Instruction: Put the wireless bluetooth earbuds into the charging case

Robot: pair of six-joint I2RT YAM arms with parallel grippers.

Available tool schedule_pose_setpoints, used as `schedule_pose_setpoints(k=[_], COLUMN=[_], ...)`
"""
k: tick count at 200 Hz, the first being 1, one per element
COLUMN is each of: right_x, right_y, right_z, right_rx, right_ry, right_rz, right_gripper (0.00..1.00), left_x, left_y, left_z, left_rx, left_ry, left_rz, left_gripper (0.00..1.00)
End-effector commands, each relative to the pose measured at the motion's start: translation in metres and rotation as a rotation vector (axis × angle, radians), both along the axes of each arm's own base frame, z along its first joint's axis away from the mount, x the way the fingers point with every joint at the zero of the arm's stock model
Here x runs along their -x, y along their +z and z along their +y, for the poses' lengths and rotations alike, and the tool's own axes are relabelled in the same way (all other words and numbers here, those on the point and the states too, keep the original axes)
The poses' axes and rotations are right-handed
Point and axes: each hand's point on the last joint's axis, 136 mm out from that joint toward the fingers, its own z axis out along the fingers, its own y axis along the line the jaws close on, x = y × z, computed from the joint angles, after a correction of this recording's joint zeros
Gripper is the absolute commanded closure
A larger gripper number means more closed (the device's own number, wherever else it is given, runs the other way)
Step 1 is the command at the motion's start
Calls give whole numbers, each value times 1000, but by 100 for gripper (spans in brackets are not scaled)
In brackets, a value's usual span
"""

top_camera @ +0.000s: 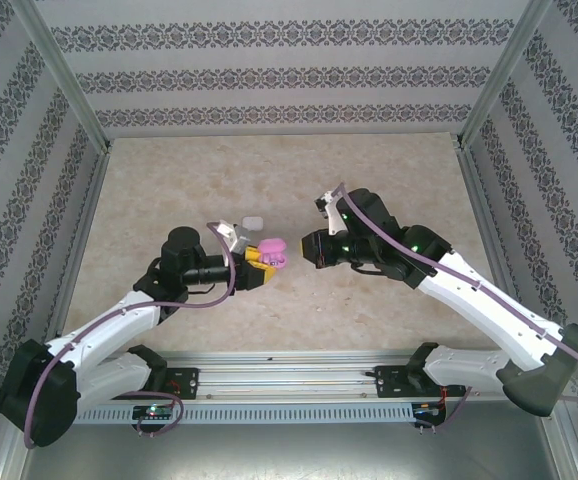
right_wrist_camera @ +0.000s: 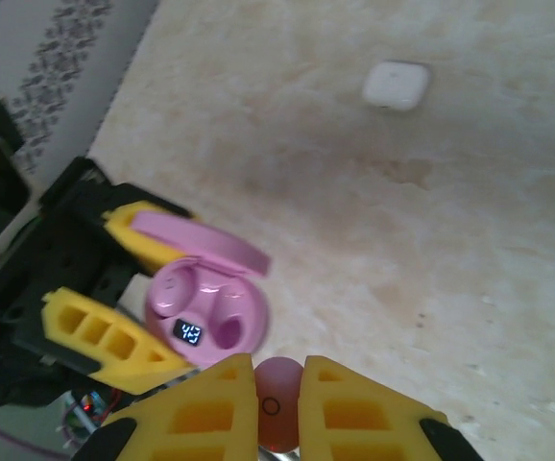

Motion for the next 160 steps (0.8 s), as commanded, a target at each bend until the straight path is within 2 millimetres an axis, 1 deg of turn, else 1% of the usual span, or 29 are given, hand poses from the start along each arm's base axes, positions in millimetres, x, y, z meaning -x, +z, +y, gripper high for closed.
schedule_pose_setpoints(k=[1,32,62,96,133,160], right_x=[10,12,9,8,9,10], right_y=[6,0,-3,-11,-15,-20], right_z=[22,29,31,34,39,40], right_rx=[-47,-41,-37,-19,-10,6], right_ry=[117,143,143,149,158,166], right_rz=[-20,-11,-15,-3,5,7], right_gripper=[92,92,92,92,92,92], left_x=[3,6,7,7,7,6], left_y=[28,31,33,33,31,33], left_z=[-9,-12,-14,-16,-17,-16], left_rx=[65,72,76,80,78,80], left_ry=[-57,-75,-87,-92,-93,-92], left_rz=[-50,-44,-41,-35,-31,-35], left_gripper=[93,93,93,93,93,93])
